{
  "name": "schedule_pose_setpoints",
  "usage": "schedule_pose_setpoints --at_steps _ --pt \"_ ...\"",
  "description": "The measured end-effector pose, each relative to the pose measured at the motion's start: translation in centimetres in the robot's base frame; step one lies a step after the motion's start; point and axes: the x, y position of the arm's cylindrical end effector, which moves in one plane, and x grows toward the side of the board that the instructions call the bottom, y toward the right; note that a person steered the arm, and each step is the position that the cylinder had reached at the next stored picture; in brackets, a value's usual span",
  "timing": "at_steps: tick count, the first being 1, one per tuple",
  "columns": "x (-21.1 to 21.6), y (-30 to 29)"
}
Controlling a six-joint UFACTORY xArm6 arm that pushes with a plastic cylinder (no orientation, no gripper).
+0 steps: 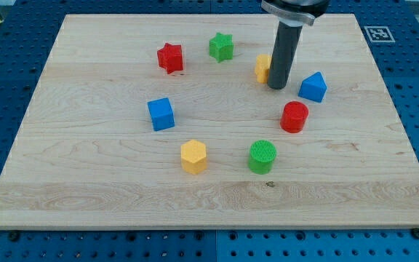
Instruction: Push the blue triangle above the red circle
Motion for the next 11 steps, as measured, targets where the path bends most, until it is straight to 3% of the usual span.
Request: schedule_pose_setpoints --at_steps 1,2,3,4,6,7,8,9,11 --pt "-1.8 -0.6" --pt "-3.1 3.1" --pt "-3.1 11.7" --pt "-0.6 12.3" --pt "0.7 -0.9" --pt "0.9 -0.8" --pt "-0.2 7.0" --pt "1.8 12.8" --pt "3.8 4.4"
